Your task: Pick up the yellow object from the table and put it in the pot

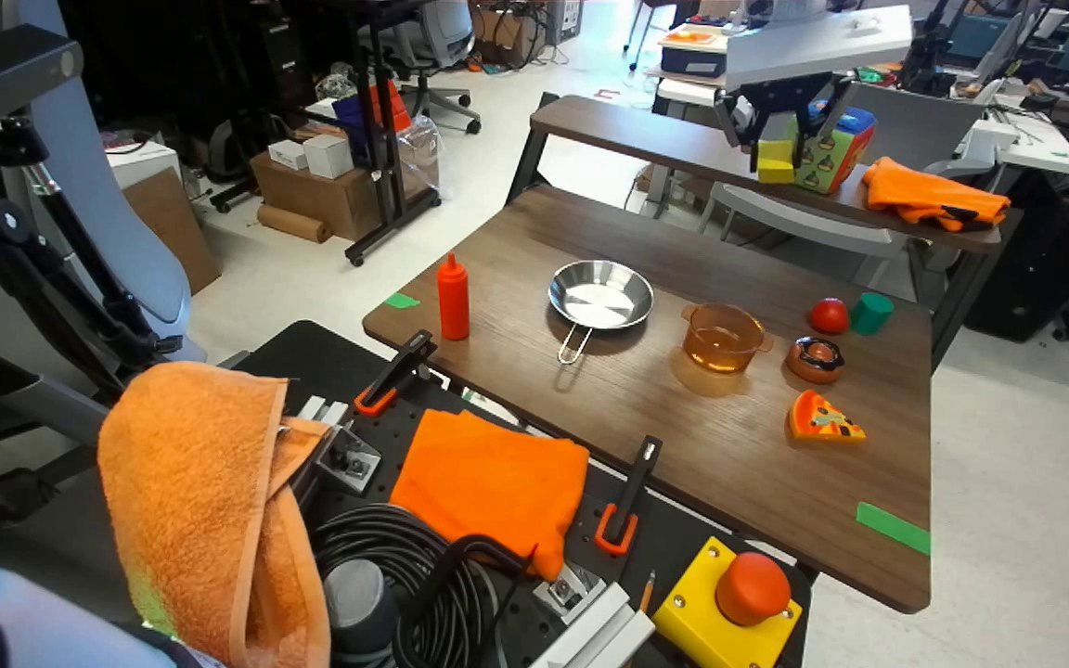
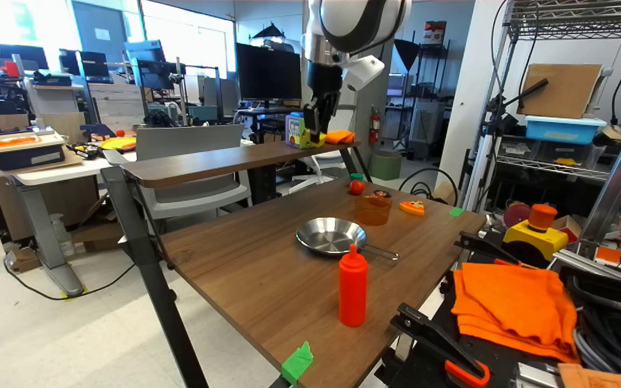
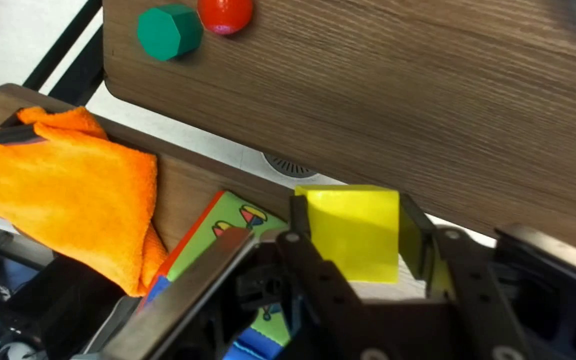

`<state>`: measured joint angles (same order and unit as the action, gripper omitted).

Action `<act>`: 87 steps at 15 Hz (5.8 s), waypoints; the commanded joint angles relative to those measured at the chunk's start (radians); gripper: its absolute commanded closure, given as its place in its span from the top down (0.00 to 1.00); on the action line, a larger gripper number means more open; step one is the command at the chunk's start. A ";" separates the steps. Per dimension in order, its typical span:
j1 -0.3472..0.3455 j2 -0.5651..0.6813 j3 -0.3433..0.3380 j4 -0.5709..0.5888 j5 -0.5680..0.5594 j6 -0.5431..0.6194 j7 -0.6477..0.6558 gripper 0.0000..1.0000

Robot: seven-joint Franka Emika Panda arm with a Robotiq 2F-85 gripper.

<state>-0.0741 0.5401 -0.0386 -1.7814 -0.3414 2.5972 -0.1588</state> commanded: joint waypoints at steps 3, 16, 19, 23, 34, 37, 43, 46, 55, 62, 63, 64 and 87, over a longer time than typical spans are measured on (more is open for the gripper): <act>-0.091 -0.056 0.096 -0.062 0.115 0.075 -0.229 0.20; -0.156 -0.016 0.096 -0.010 0.168 -0.006 -0.334 0.20; -0.193 -0.018 0.146 -0.006 0.207 0.021 -0.432 0.20; -0.197 -0.027 0.170 0.005 0.199 0.029 -0.510 0.20; -0.103 -0.012 0.036 0.067 0.187 -0.055 -0.148 0.20; -0.069 -0.022 -0.021 0.056 0.167 -0.107 -0.016 0.20; -0.017 -0.082 -0.074 -0.050 0.129 -0.088 0.101 0.20; 0.010 -0.122 -0.086 -0.128 0.091 -0.036 0.122 0.20; 0.090 -0.205 -0.168 -0.347 -0.074 0.203 0.279 0.20; 0.176 -0.226 -0.284 -0.413 -0.199 0.259 0.447 0.20; 0.175 -0.234 -0.283 -0.425 -0.200 0.262 0.439 0.20; 0.171 -0.241 -0.278 -0.437 -0.198 0.266 0.425 0.20; 0.088 -0.341 -0.236 -0.703 -0.107 0.382 0.246 0.20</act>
<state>0.0738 0.2329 -0.3359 -2.4506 -0.5216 2.9690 0.1971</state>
